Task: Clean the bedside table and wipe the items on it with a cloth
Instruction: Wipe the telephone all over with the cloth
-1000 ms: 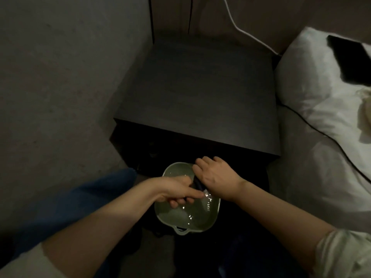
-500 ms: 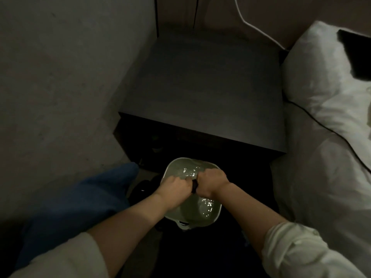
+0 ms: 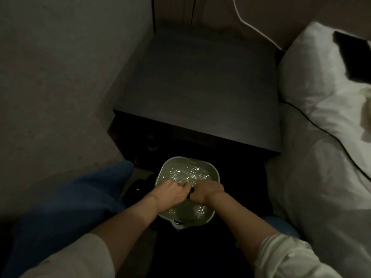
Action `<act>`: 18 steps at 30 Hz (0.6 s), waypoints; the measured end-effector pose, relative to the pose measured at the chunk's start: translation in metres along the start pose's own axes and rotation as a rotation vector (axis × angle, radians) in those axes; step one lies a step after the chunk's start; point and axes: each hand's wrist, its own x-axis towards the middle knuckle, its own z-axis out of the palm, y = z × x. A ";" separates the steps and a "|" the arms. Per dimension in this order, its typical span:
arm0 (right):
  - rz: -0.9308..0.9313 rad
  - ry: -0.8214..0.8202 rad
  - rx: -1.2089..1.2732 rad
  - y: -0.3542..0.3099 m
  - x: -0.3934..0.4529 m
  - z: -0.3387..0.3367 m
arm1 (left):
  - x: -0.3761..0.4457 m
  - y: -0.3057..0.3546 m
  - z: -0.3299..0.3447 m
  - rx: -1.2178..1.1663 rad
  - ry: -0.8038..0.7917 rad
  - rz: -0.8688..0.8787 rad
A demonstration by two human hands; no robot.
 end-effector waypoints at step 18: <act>-0.175 0.221 1.462 0.029 -0.088 -0.065 | -0.041 -0.012 -0.128 -1.513 0.315 -0.509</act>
